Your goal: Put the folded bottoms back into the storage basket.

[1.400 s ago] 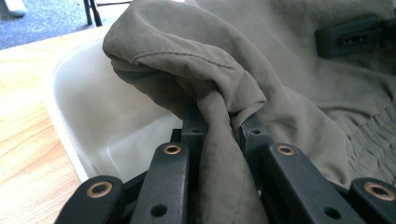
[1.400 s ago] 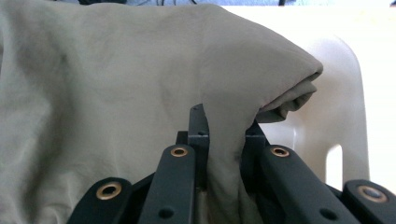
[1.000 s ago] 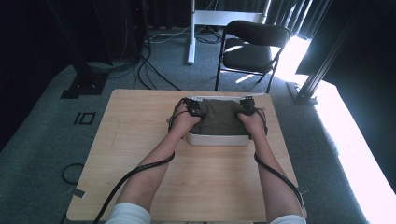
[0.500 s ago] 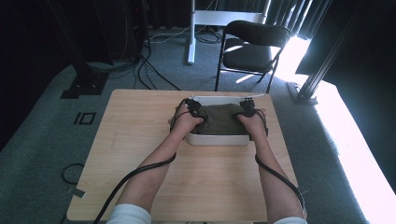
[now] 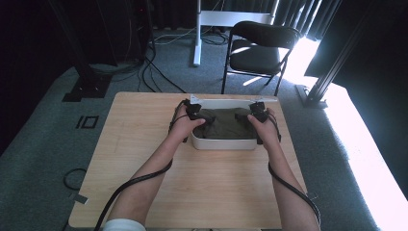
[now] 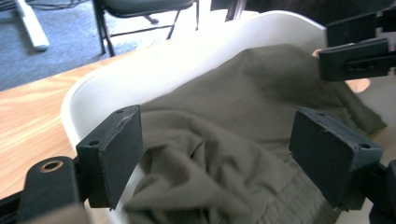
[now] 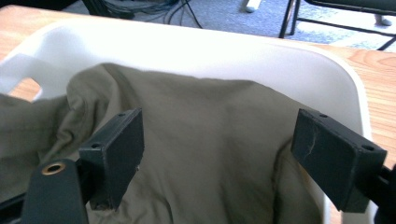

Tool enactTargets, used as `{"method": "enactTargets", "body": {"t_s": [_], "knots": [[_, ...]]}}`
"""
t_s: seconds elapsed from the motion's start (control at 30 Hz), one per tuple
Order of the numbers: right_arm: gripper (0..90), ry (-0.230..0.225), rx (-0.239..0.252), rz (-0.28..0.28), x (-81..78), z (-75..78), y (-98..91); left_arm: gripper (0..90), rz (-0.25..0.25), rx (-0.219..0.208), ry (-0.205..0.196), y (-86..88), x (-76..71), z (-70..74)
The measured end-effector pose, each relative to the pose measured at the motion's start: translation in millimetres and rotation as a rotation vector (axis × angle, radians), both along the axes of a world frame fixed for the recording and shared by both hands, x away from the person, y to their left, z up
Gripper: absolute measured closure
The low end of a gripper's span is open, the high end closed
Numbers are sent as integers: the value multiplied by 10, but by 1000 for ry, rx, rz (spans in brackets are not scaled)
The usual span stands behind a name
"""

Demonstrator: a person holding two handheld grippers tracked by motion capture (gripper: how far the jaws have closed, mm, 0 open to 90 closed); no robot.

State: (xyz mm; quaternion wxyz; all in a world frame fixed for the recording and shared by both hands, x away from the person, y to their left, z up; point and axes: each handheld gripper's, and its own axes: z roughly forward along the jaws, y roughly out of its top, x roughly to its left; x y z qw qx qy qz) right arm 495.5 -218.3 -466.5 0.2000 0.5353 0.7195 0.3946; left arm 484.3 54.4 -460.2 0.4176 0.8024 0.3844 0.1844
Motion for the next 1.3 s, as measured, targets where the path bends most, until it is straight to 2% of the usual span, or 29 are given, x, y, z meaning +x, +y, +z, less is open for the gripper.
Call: {"method": "enactTargets", "body": {"t_s": [0.03, 0.07, 0.1, 0.2, 0.3, 0.4, 0.63, 0.73, 0.97, 1.07, 1.13, 1.3], "knots": [[171, 0, 0, 0, 0, 0, 0, 193, 0, 0, 0, 0, 0, 0], [171, -2, 17, 9, -38, 7, 1, 193, -7, 20, -4, 10, -19, -2], [171, -5, 13, 14, -52, 9, 2, 193, -11, 26, -12, 29, -51, -3], [171, -7, -10, 17, -123, 24, 7, 193, 7, -23, -28, 100, -125, 1], [171, -20, -15, 38, -220, 54, 2, 193, 9, -14, -47, 172, -192, 5], [171, -27, 1, 50, -306, 69, 4, 192, 3, -25, -47, 233, -262, -4], [171, -56, 1, 84, -505, 70, 2, 192, -2, -24, -48, 371, -453, -26], [171, -68, -3, 124, -600, 63, -6, 192, -6, -30, -43, 415, -540, -48], [171, -96, 4, 126, -843, 23, -47, 192, -10, -23, -52, 504, -712, -74], [171, -105, 37, 128, -957, -4, -96, 192, 3, -25, -63, 550, -768, -72], [171, -108, 28, 119, -1017, -24, -125, 192, 17, -33, -69, 579, -800, -83], [171, -105, 6, 135, -1147, -104, -202, 192, 16, -16, -66, 636, -887, -141]]}}
